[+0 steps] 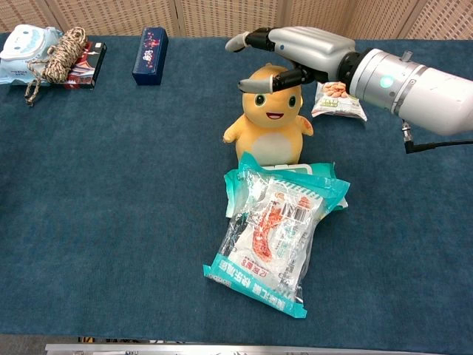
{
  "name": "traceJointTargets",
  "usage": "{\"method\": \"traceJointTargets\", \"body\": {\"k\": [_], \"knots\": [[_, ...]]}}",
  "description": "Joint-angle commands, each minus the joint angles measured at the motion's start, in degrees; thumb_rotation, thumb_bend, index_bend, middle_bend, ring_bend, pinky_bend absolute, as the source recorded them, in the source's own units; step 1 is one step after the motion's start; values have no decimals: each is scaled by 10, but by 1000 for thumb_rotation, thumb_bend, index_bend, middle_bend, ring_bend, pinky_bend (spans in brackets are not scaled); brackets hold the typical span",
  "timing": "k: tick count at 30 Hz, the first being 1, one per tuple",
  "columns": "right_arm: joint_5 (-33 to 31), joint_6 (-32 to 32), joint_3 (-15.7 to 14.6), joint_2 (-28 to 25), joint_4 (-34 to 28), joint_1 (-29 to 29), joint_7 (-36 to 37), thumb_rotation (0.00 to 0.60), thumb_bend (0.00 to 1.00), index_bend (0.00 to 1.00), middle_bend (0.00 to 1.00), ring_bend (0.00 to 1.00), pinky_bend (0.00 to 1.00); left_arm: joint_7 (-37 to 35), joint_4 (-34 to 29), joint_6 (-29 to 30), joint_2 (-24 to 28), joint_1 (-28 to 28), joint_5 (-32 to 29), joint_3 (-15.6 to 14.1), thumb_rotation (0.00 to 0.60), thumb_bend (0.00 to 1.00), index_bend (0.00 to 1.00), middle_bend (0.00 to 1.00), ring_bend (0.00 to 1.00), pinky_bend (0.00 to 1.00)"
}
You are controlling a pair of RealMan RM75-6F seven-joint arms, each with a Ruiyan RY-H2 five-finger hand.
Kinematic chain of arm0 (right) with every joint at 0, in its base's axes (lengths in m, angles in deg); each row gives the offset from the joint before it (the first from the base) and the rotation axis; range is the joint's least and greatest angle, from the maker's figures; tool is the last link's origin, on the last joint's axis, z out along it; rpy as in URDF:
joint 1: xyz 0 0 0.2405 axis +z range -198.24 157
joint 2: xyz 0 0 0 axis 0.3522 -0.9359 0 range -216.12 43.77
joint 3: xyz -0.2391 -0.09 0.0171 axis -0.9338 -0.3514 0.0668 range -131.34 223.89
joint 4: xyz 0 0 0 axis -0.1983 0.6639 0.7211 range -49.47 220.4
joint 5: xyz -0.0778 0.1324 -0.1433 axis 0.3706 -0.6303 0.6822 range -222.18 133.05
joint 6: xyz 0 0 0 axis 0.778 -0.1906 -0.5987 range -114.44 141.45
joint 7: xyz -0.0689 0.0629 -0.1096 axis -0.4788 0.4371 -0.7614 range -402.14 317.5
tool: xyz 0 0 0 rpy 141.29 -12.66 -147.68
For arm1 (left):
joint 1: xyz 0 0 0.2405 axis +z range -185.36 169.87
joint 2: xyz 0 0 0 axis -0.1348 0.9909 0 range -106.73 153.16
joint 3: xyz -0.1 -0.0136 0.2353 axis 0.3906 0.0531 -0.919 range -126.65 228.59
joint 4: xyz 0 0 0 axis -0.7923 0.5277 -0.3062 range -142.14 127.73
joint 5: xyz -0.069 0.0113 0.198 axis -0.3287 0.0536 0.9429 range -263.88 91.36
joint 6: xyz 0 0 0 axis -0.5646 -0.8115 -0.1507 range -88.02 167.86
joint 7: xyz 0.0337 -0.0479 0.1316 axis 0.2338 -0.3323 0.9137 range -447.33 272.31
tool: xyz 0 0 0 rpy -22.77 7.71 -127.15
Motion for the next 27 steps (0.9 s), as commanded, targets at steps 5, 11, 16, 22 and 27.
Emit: {"method": "traceJointTargets", "body": {"k": [5, 11, 16, 22, 27], "knots": [[4, 13, -1, 23, 10, 18, -2, 84, 0, 133, 150, 0, 0, -2, 2, 0, 0, 1, -2, 0, 600, 4, 187, 124, 86, 0], [3, 23, -7, 34, 23, 29, -11, 84, 0, 133, 150, 0, 0, -1, 2, -1, 1, 1, -3, 0, 600, 5, 187, 124, 86, 0], [-12, 26, -11, 38, 41, 26, -19, 85, 0, 132, 151, 0, 0, 0, 3, -2, 1, 0, -3, 1, 600, 4, 187, 124, 86, 0], [-27, 28, -13, 34, 56, 21, -24, 84, 0, 132, 150, 0, 0, 2, 3, -4, -1, -2, -2, 2, 600, 4, 187, 124, 86, 0], [-41, 27, -12, 27, 68, 15, -25, 84, 0, 132, 151, 0, 0, 4, 1, -3, -1, -1, -2, 1, 600, 4, 187, 124, 86, 0]]}}
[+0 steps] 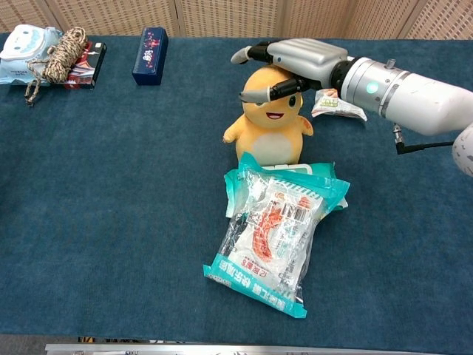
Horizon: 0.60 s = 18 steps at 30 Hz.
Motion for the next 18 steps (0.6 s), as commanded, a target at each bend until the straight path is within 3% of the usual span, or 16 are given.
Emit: {"method": "traceJointTargets", "body": {"k": [1, 11, 12, 15, 18], "knots": [[-7, -2, 1, -5, 5, -4, 1, 85, 0, 132, 151, 0, 0, 0, 0, 0, 0, 1, 0, -1, 600, 4, 187, 124, 86, 0], [-11, -58, -4, -71, -39, -52, -7, 109, 0, 132, 151, 0, 0, -5, -1, 5, 3, 2, 2, 1, 600, 4, 187, 124, 86, 0], [-13, -68, -8, -86, -52, -63, -17, 160, 0, 132, 151, 0, 0, -5, -1, 5, 3, 2, 2, 1, 600, 5, 187, 124, 86, 0], [-17, -103, -21, -120, -80, -94, -55, 422, 0, 132, 150, 0, 0, -6, 0, 6, 2, 2, 2, 2, 600, 4, 187, 124, 86, 0], [-26, -141, -35, -148, -108, -132, -76, 493, 0, 132, 150, 0, 0, -6, -1, 4, 3, 1, 3, 3, 600, 5, 187, 124, 86, 0]]}}
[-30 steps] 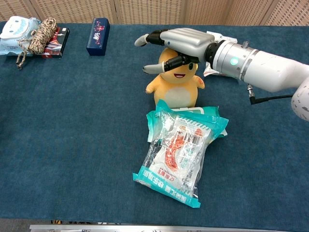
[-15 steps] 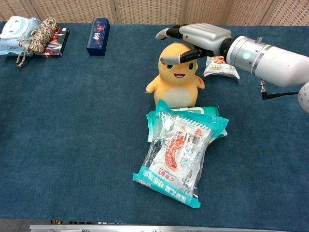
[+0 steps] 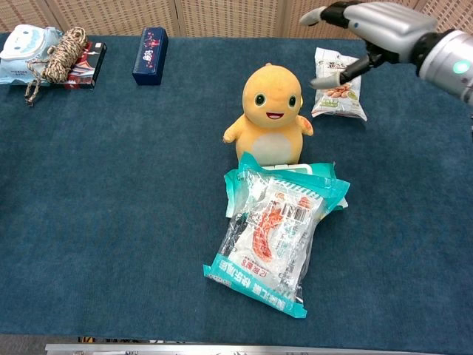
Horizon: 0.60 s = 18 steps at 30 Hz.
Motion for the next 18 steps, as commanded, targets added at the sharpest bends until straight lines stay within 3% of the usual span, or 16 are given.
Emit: {"method": "traceJointTargets", "body": {"k": [1, 13, 18], "knots": [[-12, -52, -21, -39, -41, -53, -30, 502, 0, 132, 150, 0, 0, 1, -1, -1, 1, -1, 1, 1, 600, 5, 187, 124, 86, 0], [19, -198, -74, -113, -80, -200, -3, 499, 0, 133, 150, 0, 0, 13, -13, -4, 3, -7, 4, 4, 600, 4, 187, 124, 86, 0], [50, -259, -86, -121, -81, -250, 13, 443, 0, 133, 150, 0, 0, 21, -22, -3, 4, -8, 5, 4, 600, 4, 187, 124, 86, 0]]}}
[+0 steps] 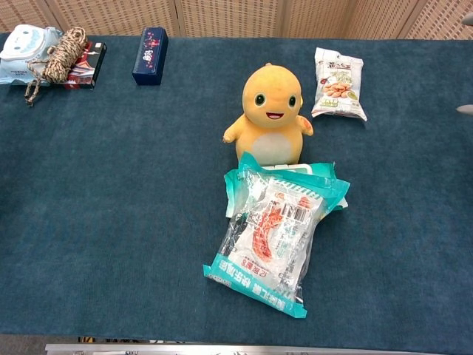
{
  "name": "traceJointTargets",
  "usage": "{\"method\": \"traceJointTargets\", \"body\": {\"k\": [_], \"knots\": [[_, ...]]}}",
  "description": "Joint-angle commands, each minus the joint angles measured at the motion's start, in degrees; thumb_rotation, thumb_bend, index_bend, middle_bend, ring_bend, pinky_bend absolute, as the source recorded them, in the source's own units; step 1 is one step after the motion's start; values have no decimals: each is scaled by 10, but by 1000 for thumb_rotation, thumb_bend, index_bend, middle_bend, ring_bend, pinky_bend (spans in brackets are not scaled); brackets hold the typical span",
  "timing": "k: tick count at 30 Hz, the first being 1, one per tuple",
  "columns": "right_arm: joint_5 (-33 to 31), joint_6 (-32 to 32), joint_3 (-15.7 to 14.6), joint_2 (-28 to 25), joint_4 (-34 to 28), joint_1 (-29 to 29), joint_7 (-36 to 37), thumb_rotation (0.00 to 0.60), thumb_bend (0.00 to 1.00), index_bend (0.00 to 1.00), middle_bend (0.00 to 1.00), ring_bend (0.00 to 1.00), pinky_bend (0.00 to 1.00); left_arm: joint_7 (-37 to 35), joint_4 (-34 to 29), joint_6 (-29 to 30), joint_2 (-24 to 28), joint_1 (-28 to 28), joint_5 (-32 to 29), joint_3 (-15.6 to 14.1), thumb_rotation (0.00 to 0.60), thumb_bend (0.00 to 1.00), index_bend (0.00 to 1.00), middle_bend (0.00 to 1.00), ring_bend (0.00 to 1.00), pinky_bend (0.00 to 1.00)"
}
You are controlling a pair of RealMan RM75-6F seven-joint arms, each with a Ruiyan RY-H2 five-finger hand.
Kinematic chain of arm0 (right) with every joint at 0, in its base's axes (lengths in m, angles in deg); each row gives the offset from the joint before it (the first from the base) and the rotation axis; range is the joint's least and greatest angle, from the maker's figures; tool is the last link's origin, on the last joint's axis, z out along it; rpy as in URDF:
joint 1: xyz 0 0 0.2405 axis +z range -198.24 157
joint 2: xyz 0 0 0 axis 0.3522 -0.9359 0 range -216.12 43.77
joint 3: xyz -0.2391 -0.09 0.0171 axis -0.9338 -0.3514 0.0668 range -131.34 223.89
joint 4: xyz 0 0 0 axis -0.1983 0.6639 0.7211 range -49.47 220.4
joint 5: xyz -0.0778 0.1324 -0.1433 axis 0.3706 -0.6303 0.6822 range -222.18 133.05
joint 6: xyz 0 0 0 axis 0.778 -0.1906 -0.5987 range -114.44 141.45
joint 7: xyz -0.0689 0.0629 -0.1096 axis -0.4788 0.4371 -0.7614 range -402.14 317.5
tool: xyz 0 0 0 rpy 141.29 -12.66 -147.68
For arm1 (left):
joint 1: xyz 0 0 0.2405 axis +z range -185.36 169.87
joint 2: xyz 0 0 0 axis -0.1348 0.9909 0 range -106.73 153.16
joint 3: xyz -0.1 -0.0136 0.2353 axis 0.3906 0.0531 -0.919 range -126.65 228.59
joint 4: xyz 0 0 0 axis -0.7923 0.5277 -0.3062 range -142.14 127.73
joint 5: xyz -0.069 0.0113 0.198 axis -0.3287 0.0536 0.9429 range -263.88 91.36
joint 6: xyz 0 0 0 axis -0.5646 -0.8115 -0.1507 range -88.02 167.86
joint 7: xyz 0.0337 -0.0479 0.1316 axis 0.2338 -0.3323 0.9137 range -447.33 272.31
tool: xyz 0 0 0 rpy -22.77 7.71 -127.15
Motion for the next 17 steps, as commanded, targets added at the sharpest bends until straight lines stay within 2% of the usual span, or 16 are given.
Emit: {"method": "traceJointTargets", "body": {"k": [1, 4, 9, 17], "knots": [[28, -43, -13, -9, -3, -38, 15, 427, 0, 132, 150, 0, 0, 4, -3, 1, 0, -1, 1, 0, 600, 5, 187, 124, 86, 0], [43, -63, -18, -12, -6, -57, 16, 372, 0, 132, 150, 0, 0, 8, -7, 1, 0, -1, 2, 0, 600, 4, 187, 124, 86, 0], [58, -79, -22, -15, -17, -78, 16, 332, 0, 133, 150, 0, 0, 12, -10, 1, 0, -1, 1, -1, 600, 5, 187, 124, 86, 0], [73, -87, -17, -13, -26, -95, 11, 316, 0, 133, 150, 0, 0, 12, -9, -1, -1, -1, -4, -1, 600, 5, 187, 124, 86, 0]]}}
